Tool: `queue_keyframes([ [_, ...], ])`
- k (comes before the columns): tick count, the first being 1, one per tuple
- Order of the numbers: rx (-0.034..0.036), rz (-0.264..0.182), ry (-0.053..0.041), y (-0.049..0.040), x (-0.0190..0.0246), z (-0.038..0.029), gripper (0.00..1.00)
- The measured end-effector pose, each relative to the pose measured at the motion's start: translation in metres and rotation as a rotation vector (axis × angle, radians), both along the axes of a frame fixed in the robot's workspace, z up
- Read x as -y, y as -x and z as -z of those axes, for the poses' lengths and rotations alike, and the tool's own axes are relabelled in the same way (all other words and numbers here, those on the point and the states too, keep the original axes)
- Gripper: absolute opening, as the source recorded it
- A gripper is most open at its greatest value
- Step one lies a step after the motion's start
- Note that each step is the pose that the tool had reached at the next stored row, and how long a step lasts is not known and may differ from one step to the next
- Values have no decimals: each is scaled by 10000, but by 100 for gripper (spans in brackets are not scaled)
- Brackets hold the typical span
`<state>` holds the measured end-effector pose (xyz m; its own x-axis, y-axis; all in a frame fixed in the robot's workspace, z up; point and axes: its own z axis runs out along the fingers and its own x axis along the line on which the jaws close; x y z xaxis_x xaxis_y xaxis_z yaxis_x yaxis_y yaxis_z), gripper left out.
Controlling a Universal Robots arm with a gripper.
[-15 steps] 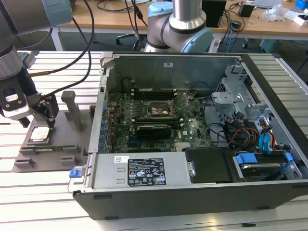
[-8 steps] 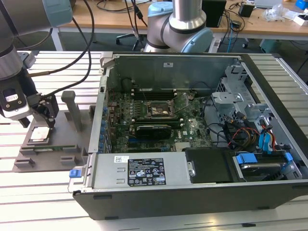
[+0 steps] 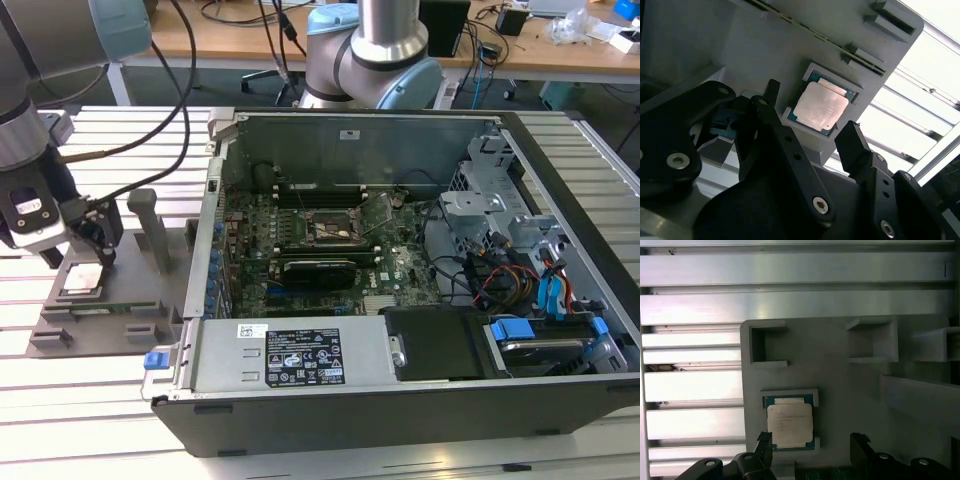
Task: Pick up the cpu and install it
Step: 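Pick up the cpu and move it towards the insertion slot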
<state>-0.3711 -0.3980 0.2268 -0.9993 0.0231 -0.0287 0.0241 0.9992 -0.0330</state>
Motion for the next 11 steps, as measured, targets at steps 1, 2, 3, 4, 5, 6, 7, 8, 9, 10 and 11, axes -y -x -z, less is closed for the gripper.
queue_keyframes([
  [1, 0, -15, -3, 9, 0, 12, 72],
  [2, 3, -34, -6, 15, 0, 24, 72],
  [3, 4, -53, -8, 21, 0, 36, 72],
  [4, 2, -68, -9, 29, 0, 47, 72],
  [5, 1, -85, -10, 34, 1, 59, 72],
  [6, 1, -108, -10, 36, 1, 73, 72],
  [7, 1, -128, -10, 40, 1, 87, 72],
  [8, 1, -148, -11, 44, 0, 103, 72],
  [9, 1, -168, -11, 45, 1, 117, 72],
  [10, 1, -184, -11, 48, 0, 132, 72],
  [11, 1, -209, -11, 52, 0, 152, 72],
])
